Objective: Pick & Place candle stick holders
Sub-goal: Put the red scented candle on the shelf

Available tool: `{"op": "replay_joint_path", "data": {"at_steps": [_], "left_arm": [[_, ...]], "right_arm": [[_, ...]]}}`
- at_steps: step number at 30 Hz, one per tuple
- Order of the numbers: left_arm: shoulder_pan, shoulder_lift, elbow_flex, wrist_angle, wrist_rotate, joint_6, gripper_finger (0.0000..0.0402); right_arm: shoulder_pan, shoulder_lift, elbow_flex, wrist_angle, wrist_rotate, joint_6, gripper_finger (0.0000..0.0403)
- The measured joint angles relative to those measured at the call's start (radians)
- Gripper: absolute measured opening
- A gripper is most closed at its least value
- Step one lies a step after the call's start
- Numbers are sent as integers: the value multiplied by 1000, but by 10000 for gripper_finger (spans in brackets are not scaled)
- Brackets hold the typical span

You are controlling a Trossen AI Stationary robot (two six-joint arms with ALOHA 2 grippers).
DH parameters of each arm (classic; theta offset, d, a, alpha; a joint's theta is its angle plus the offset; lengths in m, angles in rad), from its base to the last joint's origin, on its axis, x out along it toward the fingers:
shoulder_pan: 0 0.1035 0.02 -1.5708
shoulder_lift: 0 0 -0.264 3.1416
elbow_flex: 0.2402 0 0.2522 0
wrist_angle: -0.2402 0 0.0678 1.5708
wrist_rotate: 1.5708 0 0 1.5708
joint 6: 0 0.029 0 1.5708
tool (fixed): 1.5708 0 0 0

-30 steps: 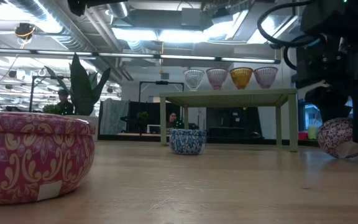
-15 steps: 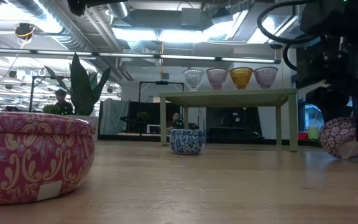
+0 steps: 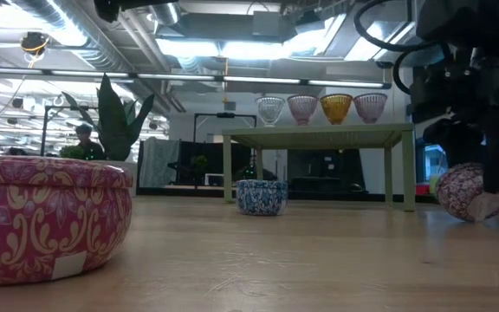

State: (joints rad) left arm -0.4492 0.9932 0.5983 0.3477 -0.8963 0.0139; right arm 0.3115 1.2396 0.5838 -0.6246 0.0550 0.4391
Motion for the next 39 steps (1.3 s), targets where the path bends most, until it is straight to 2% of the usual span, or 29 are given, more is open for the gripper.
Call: {"op": "replay_joint_path", "data": {"at_steps": [3,12,24,39], "left_arm": [[0,0,0,0,0,0,113],[0,0,0,-1,0,0,113],[0,0,0,-1,0,0,113],[0,0,0,-7,0,0,113]], "right_arm": [[0,0,1,19,2,1,262],[0,0,0,38,0,-2,262],[0,0,3,41,1,-2,219],[0,4,45,34,-9,-2,215]]}}
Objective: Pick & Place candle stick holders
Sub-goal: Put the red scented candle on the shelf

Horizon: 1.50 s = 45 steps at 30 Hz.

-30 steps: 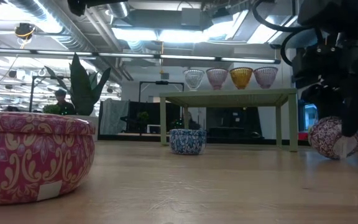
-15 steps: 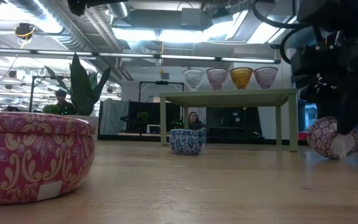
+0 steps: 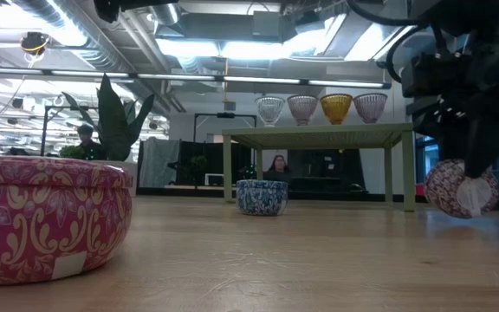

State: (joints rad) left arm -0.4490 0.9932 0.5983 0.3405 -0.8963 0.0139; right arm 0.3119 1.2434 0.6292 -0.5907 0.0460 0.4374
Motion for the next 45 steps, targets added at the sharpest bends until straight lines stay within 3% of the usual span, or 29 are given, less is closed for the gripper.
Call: {"op": "replay_joint_path", "data": {"at_steps": [8,13,25,31,36,42,45], "left_arm": [[0,0,0,0,0,0,113],[0,0,0,0,0,0,113],[0,0,0,0,0,0,113],[0,0,0,0,0,0,113],[0,0,0,0,0,0,113],[-1,0,0,0,0,-1,113],[-1,0,0,0,6,-1,113]], "right_arm": [[0,0,107,-12,3,-92,207],[0,-1,242,-118,31,-139,202],[2,-2,537,-562,483,-176,204],[-16,-2,542,-621,718,-214,204],[-57,-3,524,-596,754,-216,204],[-109,-2,397,-528,768,-241,204],[-114,-2,337,-454,835,-288,204]]}}
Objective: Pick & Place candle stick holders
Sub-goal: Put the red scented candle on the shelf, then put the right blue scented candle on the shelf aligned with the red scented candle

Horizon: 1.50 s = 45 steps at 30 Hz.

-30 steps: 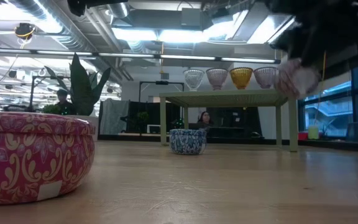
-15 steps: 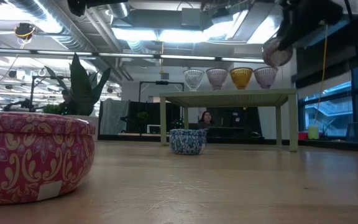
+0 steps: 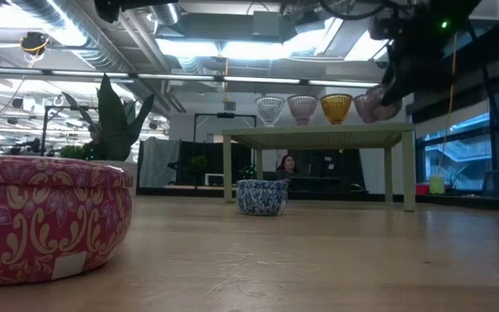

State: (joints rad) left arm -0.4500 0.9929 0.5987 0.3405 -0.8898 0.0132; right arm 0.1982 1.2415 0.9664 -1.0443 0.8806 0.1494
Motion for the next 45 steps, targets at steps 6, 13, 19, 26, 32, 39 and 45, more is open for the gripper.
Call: {"op": "replay_joint_path", "data": {"at_steps": [6,13,19,26,32,39,45], "left_arm": [[0,0,0,0,2,0,113],[0,0,0,0,31,0,113],[0,0,0,0,40,0,113],[0,0,0,0,40,0,113],[0,0,0,0,40,0,113],[0,0,0,0,39,1,113],[0,0,0,0,39,0,113]], "right_arm": [[-33,0,-82,142,33,-107,204],[-84,-1,-104,167,11,-106,204],[-124,0,-107,165,-35,-133,228],[-130,0,-107,171,-46,-132,284],[-130,0,-107,172,-47,-134,293],[-116,-2,-106,177,-68,-132,284],[-100,-6,-106,173,-54,-134,283]]}}
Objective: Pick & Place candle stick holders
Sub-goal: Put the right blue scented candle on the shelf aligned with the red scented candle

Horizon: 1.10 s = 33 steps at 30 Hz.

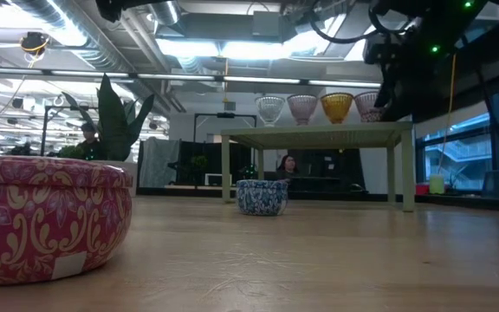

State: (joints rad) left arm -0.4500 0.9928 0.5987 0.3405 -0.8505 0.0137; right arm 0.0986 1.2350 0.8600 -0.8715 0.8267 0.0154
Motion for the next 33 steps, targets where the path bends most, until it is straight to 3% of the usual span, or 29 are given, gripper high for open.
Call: {"op": "replay_joint_path", "data": {"at_steps": [12,19,27,33], "left_arm": [[0,0,0,0,0,0,113],[0,0,0,0,0,-23,113],[0,51,0,3,62,-67,113],[1,134,0,75,115,-144,113]], "right_arm": [[46,-9,91,-26,-4,2,283],[123,-9,190,-64,-151,9,283],[266,-10,293,-186,-351,222,283],[429,-13,213,-186,-368,405,283]]}}
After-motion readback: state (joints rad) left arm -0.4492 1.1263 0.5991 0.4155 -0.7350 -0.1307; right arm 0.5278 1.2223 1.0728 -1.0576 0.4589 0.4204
